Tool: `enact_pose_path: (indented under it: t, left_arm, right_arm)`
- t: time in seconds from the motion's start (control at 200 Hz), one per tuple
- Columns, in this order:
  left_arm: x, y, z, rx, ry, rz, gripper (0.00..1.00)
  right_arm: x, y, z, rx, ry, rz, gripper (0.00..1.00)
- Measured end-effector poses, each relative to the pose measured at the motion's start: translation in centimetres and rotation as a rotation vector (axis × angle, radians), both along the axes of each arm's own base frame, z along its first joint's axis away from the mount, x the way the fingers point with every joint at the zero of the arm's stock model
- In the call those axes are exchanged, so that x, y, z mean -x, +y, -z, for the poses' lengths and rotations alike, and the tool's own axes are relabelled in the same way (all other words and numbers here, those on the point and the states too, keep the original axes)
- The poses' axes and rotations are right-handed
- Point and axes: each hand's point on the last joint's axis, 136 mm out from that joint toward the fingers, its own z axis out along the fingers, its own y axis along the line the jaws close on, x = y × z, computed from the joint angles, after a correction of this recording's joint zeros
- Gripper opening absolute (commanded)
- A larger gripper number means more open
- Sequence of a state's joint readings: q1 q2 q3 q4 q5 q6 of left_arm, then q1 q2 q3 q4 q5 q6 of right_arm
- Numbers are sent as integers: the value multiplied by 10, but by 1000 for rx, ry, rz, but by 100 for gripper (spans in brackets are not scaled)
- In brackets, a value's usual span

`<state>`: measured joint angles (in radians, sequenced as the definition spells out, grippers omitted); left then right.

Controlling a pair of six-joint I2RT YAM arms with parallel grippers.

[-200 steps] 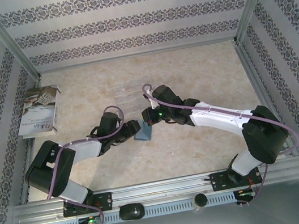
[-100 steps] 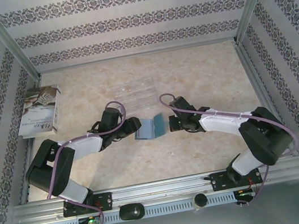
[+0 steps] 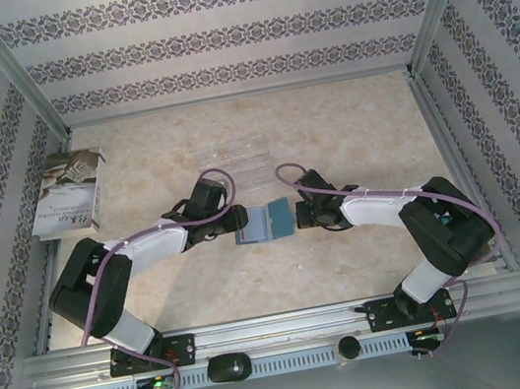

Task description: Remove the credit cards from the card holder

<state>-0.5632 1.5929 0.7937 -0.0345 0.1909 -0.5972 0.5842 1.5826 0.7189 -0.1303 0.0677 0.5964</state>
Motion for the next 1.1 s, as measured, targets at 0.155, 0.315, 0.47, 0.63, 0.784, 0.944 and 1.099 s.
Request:
enact_pose_path:
  t: [0.155, 0.315, 0.47, 0.63, 0.784, 0.944, 1.099]
  left_arm:
    - [4, 2, 11, -29, 22, 16, 29]
    - [7, 1, 12, -70, 12, 35, 25]
    - [8, 9, 16, -113, 16, 23, 22]
    - [8, 12, 17, -131, 14, 13, 26]
    - [12, 14, 19, -130, 19, 14, 25]
    - [13, 14, 19, -128, 22, 16, 27]
    - [14, 11, 19, -111, 26, 27, 29]
  right_arm:
    - [-2, 0, 0, -3, 2, 4, 0]
    - [-3, 0, 0, -5, -1, 4, 0]
    - [-5, 0, 0, -8, -3, -2, 0]
    - [-10, 0, -1, -12, -7, -9, 0]
    - [-11, 1, -1, -14, -7, -9, 0]
    - [-11, 1, -1, -14, -8, -9, 0]
    - [-12, 1, -1, -15, -9, -9, 0]
